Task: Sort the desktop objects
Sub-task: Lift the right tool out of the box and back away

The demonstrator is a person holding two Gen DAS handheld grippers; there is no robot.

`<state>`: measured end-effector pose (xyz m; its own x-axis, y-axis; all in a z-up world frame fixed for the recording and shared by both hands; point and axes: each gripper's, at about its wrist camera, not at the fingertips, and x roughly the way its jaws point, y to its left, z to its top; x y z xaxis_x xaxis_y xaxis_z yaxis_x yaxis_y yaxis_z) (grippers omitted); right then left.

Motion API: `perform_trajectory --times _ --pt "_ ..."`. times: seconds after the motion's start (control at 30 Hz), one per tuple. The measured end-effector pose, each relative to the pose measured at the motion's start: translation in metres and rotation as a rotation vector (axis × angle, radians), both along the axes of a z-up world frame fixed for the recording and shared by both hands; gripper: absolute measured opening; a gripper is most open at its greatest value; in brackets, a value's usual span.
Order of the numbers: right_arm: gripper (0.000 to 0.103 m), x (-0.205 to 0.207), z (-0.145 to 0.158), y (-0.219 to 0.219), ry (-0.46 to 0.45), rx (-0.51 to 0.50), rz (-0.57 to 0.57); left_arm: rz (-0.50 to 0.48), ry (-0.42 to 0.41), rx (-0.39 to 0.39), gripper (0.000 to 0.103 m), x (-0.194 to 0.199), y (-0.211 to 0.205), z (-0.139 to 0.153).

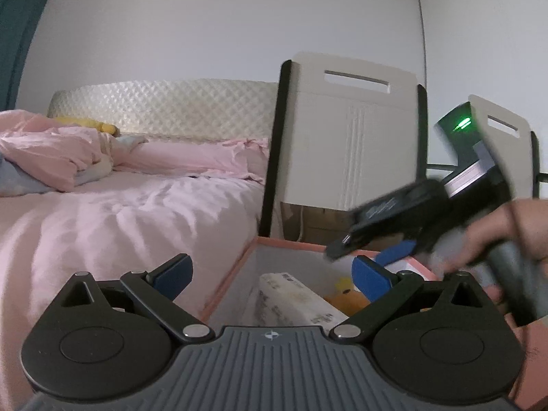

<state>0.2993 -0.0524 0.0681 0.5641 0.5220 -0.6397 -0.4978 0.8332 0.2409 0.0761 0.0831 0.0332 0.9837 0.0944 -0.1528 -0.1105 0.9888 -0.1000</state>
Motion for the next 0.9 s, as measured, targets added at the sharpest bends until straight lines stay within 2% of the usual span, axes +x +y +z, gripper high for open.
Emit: perform_trajectory --times 0.1,0.23,0.43,0.57,0.8,0.9 --pt "0.089 -0.022 0.017 -0.026 -0.063 0.034 -0.036 -0.019 -0.002 0.004 0.100 -0.001 -0.006 -0.001" --pt "0.090 -0.057 0.027 -0.066 -0.145 0.084 -0.093 -0.061 0.005 0.000 0.100 0.000 -0.014 -0.005" --pt "0.095 -0.099 0.014 -0.124 -0.212 0.140 -0.181 -0.085 0.037 0.015 0.100 0.006 -0.025 -0.013" --pt "0.095 -0.117 -0.001 -0.150 -0.259 0.138 -0.196 -0.080 0.050 0.011 0.100 0.009 -0.027 -0.018" --pt "0.095 -0.129 -0.026 -0.181 -0.299 0.128 -0.227 -0.071 0.062 0.026 0.100 0.010 -0.032 -0.022" --pt "0.102 -0.132 -0.034 -0.183 -0.329 0.102 -0.217 -0.071 0.066 0.037 0.100 0.012 -0.034 -0.024"
